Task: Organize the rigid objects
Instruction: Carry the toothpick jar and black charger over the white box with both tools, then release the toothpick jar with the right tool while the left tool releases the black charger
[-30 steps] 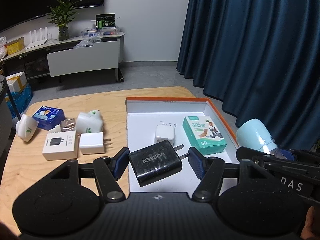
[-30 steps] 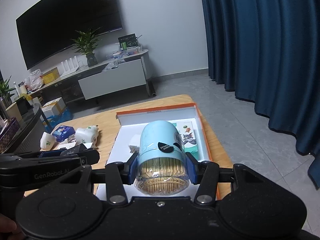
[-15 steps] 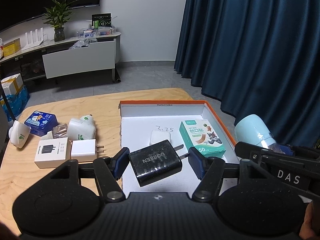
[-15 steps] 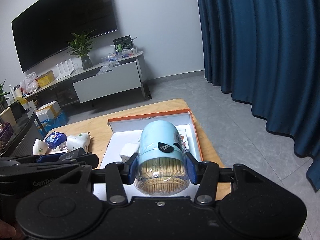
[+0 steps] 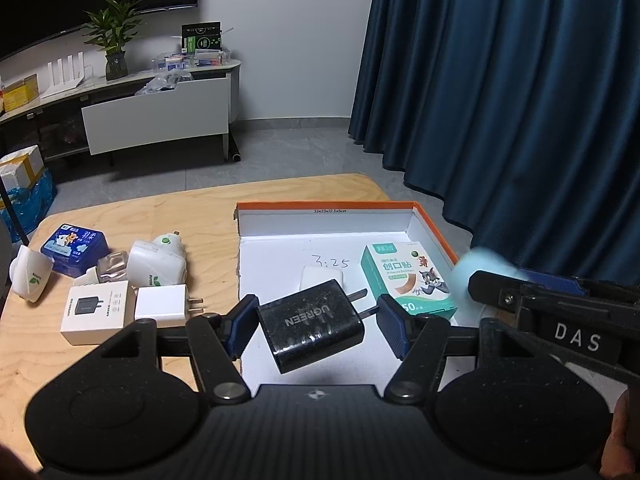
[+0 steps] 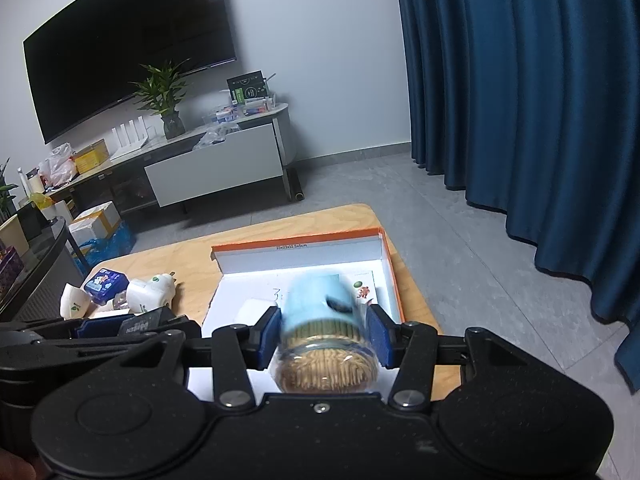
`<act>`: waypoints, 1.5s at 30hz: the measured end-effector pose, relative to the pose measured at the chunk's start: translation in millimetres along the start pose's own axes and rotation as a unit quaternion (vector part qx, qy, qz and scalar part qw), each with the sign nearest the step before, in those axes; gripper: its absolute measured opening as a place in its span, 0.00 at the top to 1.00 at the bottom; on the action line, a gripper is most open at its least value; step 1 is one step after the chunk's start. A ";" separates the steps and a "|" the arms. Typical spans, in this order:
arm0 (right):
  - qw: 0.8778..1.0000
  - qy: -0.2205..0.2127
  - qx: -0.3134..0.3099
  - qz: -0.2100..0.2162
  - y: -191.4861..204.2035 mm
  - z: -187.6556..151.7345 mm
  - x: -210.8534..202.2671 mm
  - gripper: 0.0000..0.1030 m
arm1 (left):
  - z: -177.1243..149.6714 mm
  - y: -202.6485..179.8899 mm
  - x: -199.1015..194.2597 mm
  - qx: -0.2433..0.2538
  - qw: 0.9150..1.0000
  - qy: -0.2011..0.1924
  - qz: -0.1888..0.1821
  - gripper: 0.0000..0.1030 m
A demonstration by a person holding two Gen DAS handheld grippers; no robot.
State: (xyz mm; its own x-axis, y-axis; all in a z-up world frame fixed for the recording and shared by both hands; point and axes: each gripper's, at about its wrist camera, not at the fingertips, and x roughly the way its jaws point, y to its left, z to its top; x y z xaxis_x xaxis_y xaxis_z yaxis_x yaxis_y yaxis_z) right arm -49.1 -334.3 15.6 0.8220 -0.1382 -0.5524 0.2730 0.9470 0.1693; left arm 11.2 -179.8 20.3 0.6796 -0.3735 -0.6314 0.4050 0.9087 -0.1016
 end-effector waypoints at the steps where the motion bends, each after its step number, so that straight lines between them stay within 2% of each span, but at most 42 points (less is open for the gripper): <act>1: 1.000 0.000 -0.002 -0.002 0.6 1.0 1.4 0.63 | 0.7 -0.4 0.9 0.000 1.000 0.000 0.000 0.37; 17: 1.000 0.005 0.022 -0.020 -26.3 -2.1 1.1 0.61 | -5.2 -8.1 22.5 0.007 1.000 0.028 -0.012 0.37; 24: 1.000 -0.002 0.020 -0.013 -23.7 -1.9 -3.7 0.61 | -9.4 -15.8 29.8 0.007 0.998 0.048 -0.048 0.36; 26: 1.000 -0.004 0.018 -0.012 -22.2 -1.7 -5.2 0.61 | -9.3 -16.3 26.4 0.009 0.998 0.043 -0.053 0.24; 31: 1.000 -0.006 0.012 -0.007 -15.3 -0.6 -8.2 0.59 | -5.9 -13.8 17.9 0.004 0.998 0.037 -0.050 0.22; 34: 1.000 -0.006 0.005 0.002 -8.7 0.6 -9.5 0.56 | -3.4 -6.9 13.1 -0.005 0.999 0.038 -0.037 0.15; 37: 1.000 -0.004 -0.004 0.007 1.0 0.1 -9.0 0.46 | -0.9 1.7 6.8 -0.005 0.999 0.037 -0.017 0.13; 39: 1.000 -0.004 -0.006 0.009 7.1 -0.1 -8.1 0.27 | 0.2 9.3 2.1 -0.007 0.999 0.036 0.000 0.11; 40: 1.000 -0.004 -0.007 0.011 10.3 -0.1 -7.4 0.24 | 0.4 13.9 0.1 -0.009 0.999 0.036 0.007 0.08; 45: 0.999 0.004 -0.025 0.029 30.4 -0.9 -3.6 0.19 | -1.7 39.0 -9.7 -0.026 0.998 0.038 0.032 0.06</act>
State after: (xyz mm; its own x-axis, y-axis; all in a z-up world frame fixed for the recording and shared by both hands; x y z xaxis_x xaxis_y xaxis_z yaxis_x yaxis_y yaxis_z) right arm -44.2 -304.8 22.0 0.8318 -0.0806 -0.5492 0.1991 0.9669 0.1597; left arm 19.3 -140.4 21.2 0.6537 -0.3015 -0.6941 0.3292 0.9392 -0.0979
